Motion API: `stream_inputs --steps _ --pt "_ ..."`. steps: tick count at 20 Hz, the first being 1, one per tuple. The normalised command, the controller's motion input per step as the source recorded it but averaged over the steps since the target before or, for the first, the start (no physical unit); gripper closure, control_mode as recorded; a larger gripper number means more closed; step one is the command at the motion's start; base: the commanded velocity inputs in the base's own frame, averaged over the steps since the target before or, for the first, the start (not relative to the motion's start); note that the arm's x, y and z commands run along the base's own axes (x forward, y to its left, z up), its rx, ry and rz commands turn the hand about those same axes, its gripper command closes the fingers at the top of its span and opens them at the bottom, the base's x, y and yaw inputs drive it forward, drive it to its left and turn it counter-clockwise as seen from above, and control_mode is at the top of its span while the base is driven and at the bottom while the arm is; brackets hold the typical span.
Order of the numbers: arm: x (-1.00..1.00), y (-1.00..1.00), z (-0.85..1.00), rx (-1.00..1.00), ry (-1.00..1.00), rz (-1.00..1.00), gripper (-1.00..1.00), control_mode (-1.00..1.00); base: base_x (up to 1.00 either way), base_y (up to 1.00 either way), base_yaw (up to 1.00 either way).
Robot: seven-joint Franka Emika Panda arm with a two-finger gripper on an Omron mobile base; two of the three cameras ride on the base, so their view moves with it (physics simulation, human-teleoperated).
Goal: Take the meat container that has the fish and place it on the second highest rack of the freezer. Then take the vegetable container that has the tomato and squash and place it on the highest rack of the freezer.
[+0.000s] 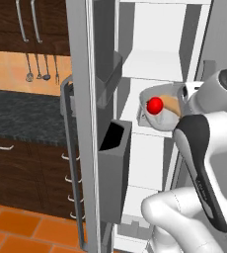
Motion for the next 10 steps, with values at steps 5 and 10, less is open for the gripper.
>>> stream_inputs --steps 5,10 --pt "0.23 0.00 0.59 0.00 -0.11 -0.03 1.00 -1.00 0.00 0.00 0.00" --pt "0.33 0.00 0.34 0.00 -0.11 -0.02 1.00 -1.00 0.00 0.00 0.00"
